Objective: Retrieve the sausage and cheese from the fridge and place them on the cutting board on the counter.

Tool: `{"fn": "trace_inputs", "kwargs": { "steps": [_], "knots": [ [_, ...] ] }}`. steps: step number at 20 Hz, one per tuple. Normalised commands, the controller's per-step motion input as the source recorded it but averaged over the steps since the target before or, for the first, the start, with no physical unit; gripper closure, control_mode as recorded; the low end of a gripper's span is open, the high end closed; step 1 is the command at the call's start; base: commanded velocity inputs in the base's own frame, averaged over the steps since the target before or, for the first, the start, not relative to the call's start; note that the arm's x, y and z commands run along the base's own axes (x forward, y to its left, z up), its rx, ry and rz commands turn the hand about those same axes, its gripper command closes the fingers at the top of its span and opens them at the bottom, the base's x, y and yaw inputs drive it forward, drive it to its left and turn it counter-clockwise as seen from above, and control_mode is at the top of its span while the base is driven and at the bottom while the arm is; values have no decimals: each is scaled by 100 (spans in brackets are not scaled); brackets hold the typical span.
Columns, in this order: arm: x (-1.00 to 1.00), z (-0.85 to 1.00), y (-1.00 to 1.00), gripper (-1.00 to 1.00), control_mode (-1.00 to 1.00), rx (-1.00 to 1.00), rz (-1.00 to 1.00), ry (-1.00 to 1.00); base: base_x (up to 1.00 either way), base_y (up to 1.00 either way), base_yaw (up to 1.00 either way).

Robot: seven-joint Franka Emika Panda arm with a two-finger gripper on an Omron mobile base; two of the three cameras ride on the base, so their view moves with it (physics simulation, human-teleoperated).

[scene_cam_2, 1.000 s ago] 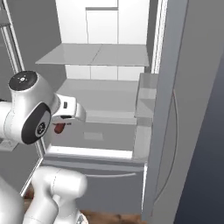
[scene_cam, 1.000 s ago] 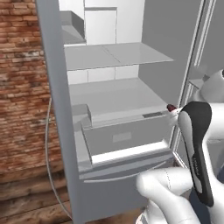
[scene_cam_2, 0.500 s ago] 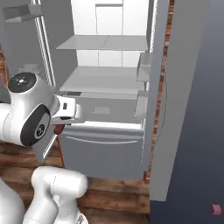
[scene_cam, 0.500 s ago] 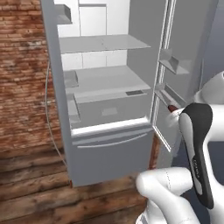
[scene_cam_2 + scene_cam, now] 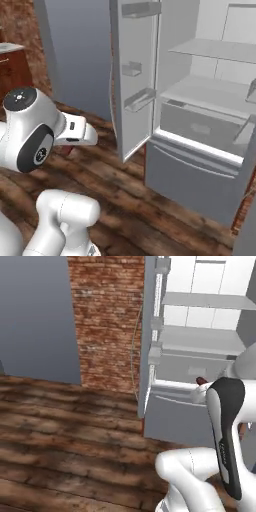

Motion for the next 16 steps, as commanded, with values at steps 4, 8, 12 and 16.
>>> {"fn": "trace_inputs", "kwargs": {
  "steps": [4, 8, 12, 16],
  "knots": [
    [0, 0, 0, 100, 100, 0, 0, 0, -9, 1, 100],
    [0, 0, 0, 100, 100, 0, 0, 0, -24, 32, 100],
    [0, 0, 0, 100, 100, 0, 0, 0, -46, 68, 95],
    [0, 0, 0, 100, 100, 0, 0, 0, -31, 100, 40]
  ]
}}
